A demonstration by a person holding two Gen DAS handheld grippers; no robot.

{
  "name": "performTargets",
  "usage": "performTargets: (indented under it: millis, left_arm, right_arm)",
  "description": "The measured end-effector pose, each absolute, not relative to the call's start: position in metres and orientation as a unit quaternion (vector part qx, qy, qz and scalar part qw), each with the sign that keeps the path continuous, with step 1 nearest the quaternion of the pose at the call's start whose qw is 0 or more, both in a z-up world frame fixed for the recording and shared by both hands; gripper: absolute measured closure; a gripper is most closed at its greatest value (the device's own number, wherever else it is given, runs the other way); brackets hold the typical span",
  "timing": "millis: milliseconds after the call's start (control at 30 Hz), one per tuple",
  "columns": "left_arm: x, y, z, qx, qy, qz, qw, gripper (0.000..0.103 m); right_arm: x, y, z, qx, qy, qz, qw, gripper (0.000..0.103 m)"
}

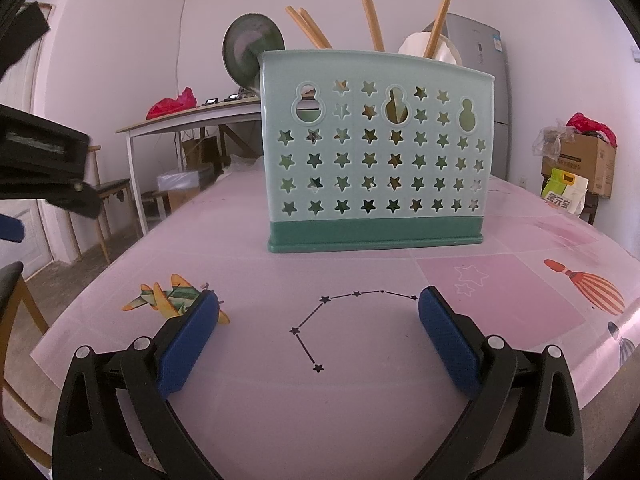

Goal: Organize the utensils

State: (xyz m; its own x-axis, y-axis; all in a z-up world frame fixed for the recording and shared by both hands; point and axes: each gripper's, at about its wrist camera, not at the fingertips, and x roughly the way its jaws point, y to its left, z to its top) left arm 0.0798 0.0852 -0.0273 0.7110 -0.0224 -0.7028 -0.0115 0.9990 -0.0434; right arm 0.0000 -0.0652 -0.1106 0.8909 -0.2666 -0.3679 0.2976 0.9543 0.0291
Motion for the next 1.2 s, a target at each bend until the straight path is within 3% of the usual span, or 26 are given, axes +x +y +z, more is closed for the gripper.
performTargets:
  millis: [1200]
  left_arm:
    - [0.101,0.074,-0.037,-0.011,0.381,0.012,0.924,0.008]
  right_arm:
    - [-0.003,-0.057,-0.116,0.041,0.177,-0.147,0.972,0.006]
